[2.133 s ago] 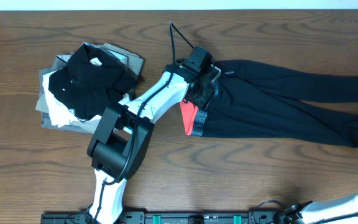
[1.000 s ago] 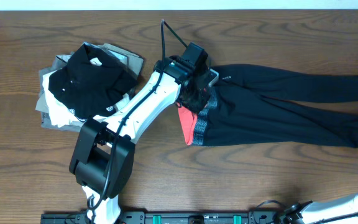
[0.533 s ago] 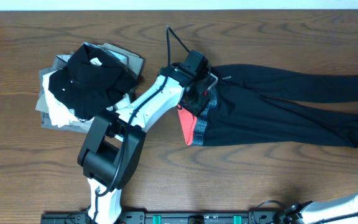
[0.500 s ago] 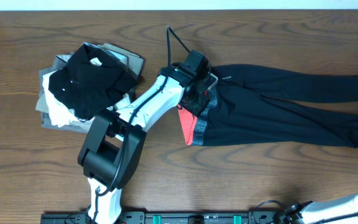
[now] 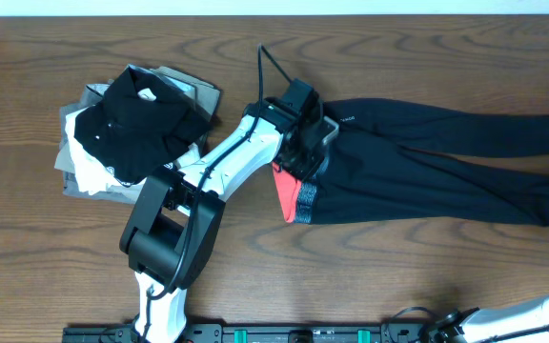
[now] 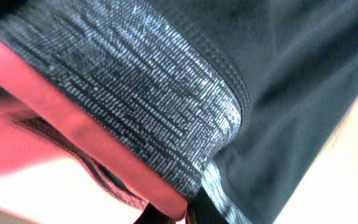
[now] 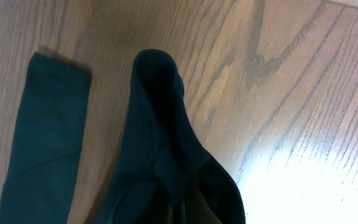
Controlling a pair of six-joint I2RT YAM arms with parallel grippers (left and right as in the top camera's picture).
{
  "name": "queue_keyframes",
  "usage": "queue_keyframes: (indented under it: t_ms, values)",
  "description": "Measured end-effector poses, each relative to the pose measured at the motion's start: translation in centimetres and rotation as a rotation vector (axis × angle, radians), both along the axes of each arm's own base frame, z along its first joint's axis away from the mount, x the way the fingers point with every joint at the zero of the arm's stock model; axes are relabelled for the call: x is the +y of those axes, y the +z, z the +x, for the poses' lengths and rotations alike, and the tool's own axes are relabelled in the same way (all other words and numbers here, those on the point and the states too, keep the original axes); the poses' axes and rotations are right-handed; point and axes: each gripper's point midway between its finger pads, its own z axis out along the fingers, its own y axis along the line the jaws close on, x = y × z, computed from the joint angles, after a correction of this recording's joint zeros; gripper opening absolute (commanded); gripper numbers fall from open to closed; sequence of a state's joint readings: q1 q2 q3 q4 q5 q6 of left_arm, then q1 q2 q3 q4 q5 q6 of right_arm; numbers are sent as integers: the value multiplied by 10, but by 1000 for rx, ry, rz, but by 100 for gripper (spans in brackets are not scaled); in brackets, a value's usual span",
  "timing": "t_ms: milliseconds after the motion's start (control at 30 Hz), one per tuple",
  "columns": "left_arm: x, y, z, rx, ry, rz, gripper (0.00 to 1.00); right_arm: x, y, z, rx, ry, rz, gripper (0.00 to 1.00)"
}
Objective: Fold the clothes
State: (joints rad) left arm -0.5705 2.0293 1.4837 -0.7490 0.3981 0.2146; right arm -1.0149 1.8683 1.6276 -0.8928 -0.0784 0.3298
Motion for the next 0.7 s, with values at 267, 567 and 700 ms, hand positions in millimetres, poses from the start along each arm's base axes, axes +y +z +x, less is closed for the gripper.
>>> queue_keyframes:
  t_ms: [267,567,700]
  values:
    - [34,22,-59,282,52,153,6,-2,1,1,-6,0,-8,1]
    - [54,69,-100,417,136,204,6,-4,2,3,-13,0,-19,1]
    - [60,73,-113,481,161,241,8,-4,2,3,-13,0,-19,1]
